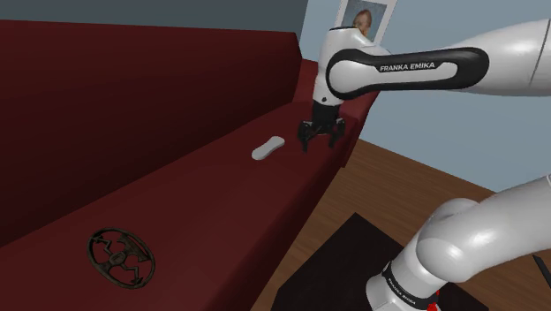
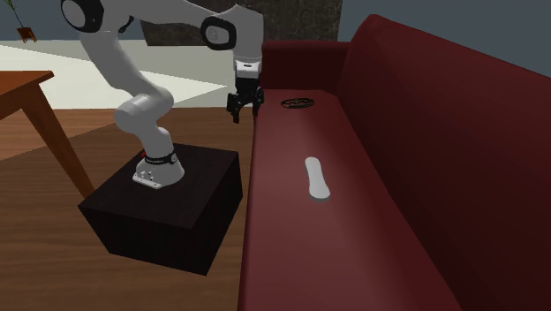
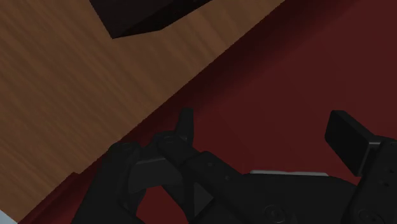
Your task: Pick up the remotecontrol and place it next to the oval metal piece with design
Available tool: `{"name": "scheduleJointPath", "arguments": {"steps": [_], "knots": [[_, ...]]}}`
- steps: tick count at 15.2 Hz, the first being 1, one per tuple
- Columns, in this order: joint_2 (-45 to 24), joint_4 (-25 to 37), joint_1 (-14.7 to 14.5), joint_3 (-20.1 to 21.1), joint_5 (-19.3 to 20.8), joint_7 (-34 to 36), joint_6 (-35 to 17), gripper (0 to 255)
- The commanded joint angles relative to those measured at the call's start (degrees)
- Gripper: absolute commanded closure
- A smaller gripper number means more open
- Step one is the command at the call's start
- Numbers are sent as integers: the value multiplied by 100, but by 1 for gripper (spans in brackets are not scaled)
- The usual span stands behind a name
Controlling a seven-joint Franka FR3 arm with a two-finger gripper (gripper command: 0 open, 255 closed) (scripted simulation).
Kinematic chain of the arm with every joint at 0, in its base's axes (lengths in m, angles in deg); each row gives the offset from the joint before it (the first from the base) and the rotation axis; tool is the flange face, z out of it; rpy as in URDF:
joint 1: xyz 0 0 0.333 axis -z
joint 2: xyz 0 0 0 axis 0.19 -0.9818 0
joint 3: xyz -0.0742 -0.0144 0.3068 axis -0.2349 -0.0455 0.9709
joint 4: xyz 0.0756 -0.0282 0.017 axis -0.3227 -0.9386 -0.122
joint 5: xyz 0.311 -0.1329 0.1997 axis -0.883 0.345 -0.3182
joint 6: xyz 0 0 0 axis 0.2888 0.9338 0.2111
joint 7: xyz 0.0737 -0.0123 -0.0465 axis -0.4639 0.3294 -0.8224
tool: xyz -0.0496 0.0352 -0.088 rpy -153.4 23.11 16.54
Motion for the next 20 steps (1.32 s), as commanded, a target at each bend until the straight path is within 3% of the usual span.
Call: {"name": "scheduleJointPath", "arguments": {"steps": [1,10,20], "knots": [[-470,223,75,85,-29,427,-262,0],[-2476,1624,306,200,56,2114,-940,0],[-4600,3732,389,-98,110,3622,-1094,0]]}}
